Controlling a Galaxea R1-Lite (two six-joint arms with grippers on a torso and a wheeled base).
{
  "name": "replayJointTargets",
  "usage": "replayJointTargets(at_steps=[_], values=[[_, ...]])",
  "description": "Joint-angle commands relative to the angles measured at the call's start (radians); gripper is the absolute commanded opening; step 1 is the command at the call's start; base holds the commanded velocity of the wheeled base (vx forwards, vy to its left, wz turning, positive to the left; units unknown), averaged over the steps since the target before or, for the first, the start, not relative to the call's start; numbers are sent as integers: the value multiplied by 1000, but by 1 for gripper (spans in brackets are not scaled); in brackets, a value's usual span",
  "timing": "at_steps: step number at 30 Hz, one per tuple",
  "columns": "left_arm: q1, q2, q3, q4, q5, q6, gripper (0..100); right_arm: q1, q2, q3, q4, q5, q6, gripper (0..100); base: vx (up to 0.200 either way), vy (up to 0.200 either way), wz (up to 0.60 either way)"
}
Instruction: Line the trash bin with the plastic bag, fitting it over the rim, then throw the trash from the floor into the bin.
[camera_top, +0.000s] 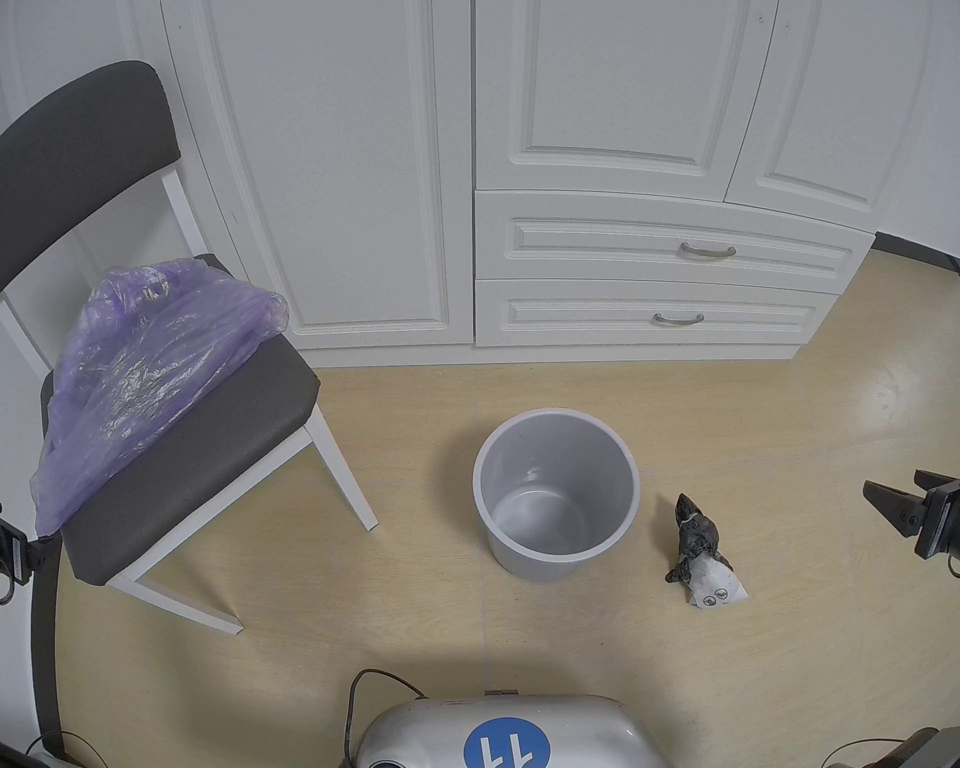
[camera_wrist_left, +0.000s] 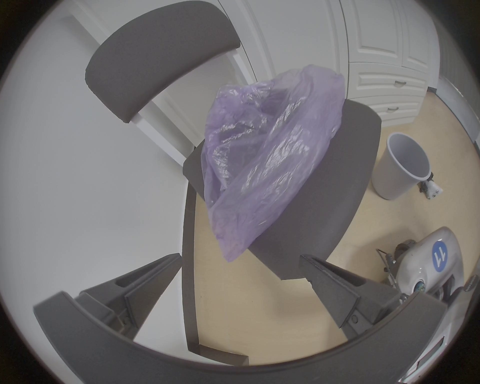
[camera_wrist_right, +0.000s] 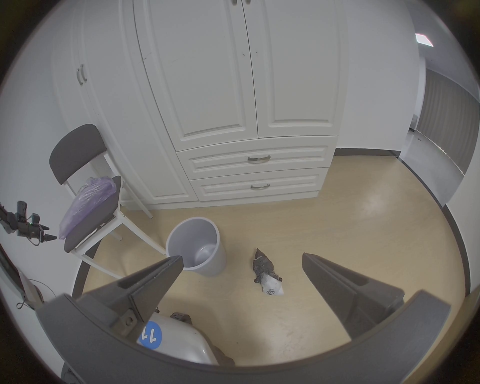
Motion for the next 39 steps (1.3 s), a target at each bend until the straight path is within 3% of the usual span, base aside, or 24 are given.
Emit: replayJointTargets(at_steps=[1, 12, 30, 39], values=[[24, 77, 28, -45, 1, 22, 100, 11, 18, 1, -2, 2, 6, 100, 0, 0, 0], [21, 316, 18, -321, 2, -1, 100, 9, 18, -12, -2, 0, 20, 100, 0, 0, 0], [2, 348, 10, -611, 1, -389, 100, -1, -12, -18, -2, 5, 22, 100, 0, 0, 0], [-11, 396, 28, -660, -2, -415, 100, 0, -13, -15, -3, 6, 20, 100, 0, 0, 0]])
